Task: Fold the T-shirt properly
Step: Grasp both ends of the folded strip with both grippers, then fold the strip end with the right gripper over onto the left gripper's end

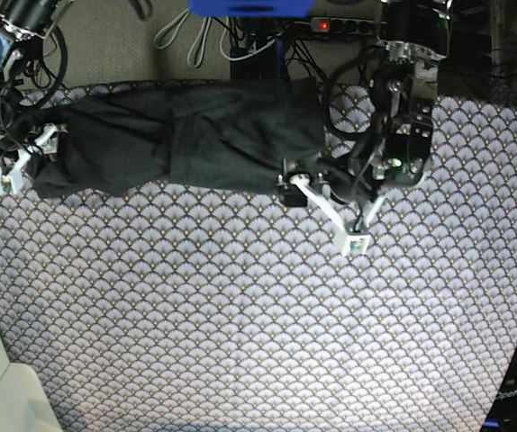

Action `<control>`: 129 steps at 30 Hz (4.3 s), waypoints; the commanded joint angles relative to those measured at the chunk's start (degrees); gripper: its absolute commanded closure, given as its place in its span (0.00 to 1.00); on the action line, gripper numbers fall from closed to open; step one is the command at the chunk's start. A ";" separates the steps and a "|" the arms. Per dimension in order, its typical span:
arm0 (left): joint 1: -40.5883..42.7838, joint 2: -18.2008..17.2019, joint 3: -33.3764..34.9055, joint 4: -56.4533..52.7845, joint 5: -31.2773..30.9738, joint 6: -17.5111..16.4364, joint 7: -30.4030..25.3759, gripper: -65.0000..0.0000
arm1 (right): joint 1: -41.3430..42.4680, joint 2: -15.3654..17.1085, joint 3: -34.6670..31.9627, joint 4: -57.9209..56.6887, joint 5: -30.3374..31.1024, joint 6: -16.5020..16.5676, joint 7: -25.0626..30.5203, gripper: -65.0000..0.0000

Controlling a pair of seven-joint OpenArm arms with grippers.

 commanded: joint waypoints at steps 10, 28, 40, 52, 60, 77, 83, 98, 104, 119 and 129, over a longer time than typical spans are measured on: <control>-0.60 0.03 -0.12 1.29 -0.50 0.00 -0.47 0.20 | 0.09 -1.47 -0.63 -0.33 -0.75 0.28 -0.96 0.60; 1.60 -2.35 -6.45 1.38 -0.94 0.00 -0.38 0.20 | 1.23 -4.81 2.27 6.61 -0.84 0.28 -0.52 0.85; 3.09 -3.58 -6.54 2.35 -0.94 0.00 -0.38 0.20 | -2.55 -5.95 -6.26 15.32 -1.02 0.28 -0.52 0.86; 6.08 -7.01 -9.70 3.23 -0.94 0.00 -0.38 0.20 | -8.71 -9.11 -23.22 29.56 -0.84 0.28 -0.26 0.86; 8.80 -9.64 -19.99 3.23 -0.94 0.00 -0.38 0.20 | -10.29 -12.98 -34.12 29.74 -0.84 0.28 -0.08 0.86; 13.46 -11.40 -26.93 3.23 -0.94 -0.09 -0.38 0.20 | -3.26 -17.55 -50.12 27.01 -1.02 0.28 -0.17 0.85; 14.43 -11.31 -26.93 6.30 -0.94 -0.09 -0.38 0.20 | -2.11 -17.38 -49.77 23.41 -1.02 0.28 -0.08 0.85; 14.34 -11.22 -26.67 7.97 -0.94 -0.09 -0.38 0.20 | -1.76 -18.43 -49.95 19.98 0.48 0.28 -0.26 0.58; 14.61 -11.40 -26.84 8.06 -0.94 -0.09 -0.38 0.20 | -1.41 -17.03 -50.12 19.98 11.12 0.28 -0.43 0.54; 13.99 -19.49 -32.12 1.47 -1.03 -0.09 -0.47 0.20 | 0.09 -6.56 -44.23 20.06 10.76 0.28 -0.08 0.54; 12.50 -15.97 -32.56 0.94 -19.49 -10.99 -0.38 0.19 | 1.93 -0.32 -25.16 17.08 11.12 0.28 -0.43 0.54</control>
